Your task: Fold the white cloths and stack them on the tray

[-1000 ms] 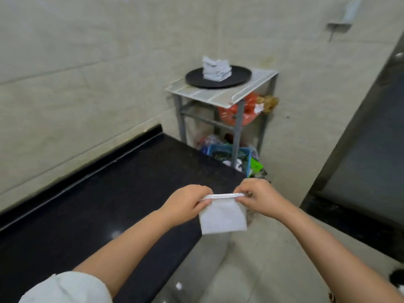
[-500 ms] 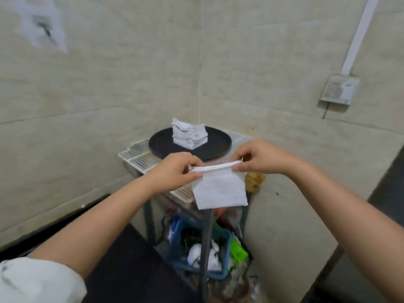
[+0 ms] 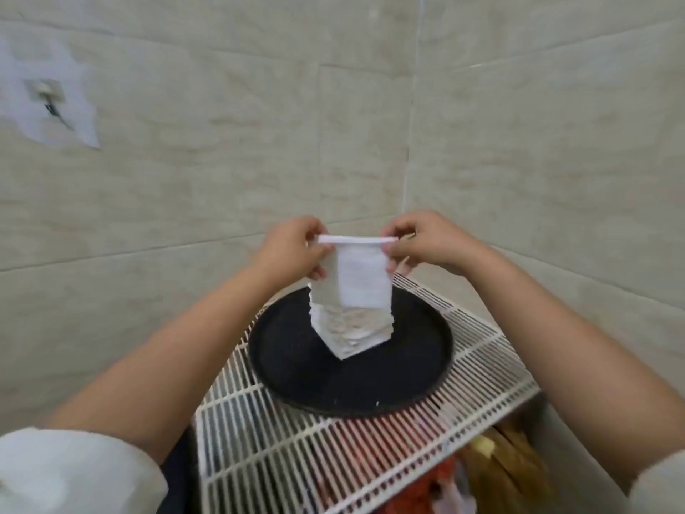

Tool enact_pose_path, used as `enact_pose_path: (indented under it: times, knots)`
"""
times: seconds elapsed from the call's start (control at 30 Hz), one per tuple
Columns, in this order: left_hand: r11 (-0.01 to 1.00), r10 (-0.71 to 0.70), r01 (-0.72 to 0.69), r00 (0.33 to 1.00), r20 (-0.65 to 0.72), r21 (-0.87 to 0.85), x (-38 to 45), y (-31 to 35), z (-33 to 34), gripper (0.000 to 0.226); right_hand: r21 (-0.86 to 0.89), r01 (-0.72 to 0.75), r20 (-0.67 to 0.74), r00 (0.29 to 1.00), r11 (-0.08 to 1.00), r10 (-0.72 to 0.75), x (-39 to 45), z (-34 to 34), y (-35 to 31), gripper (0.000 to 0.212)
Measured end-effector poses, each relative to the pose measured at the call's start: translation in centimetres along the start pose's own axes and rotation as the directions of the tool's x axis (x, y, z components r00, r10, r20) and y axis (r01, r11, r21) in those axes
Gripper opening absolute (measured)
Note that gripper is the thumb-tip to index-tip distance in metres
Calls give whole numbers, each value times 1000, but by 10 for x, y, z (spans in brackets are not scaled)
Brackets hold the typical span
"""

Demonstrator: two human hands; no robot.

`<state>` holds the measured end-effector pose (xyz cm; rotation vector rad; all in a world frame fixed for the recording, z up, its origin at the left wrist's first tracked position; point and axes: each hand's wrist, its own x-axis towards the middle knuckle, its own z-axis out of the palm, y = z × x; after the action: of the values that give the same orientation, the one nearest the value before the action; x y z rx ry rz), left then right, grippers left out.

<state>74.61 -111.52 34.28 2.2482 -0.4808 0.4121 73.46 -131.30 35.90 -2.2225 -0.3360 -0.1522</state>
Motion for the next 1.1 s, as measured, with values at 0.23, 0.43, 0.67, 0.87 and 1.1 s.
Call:
enact_pose_path:
  times: [0.23,0.43,0.67,0.87,1.1]
  knots:
    - [952,-127,178,970,-207,248,46,-16,69,23,-116,160,-13,987,980,-163,99,3,81,17]
    - [840,-251,228,968,-20,492,15,-44,110,30,-166,195,334,934,967,-131,96,30,152,19]
    - [858,-197,176,980,-8,483,1,-38,116,32,-182,284,380,903,941,-199,89,27,157,22]
    - [797,-258,254,964,-71,548,-16,-29,108,46,-406,333,415,897,851,-153,71,26,133,42]
    - [485,-379,454,879,-289,747,-117,-27,11,39,-418,598,461,789,684,-407,4,90,23,43]
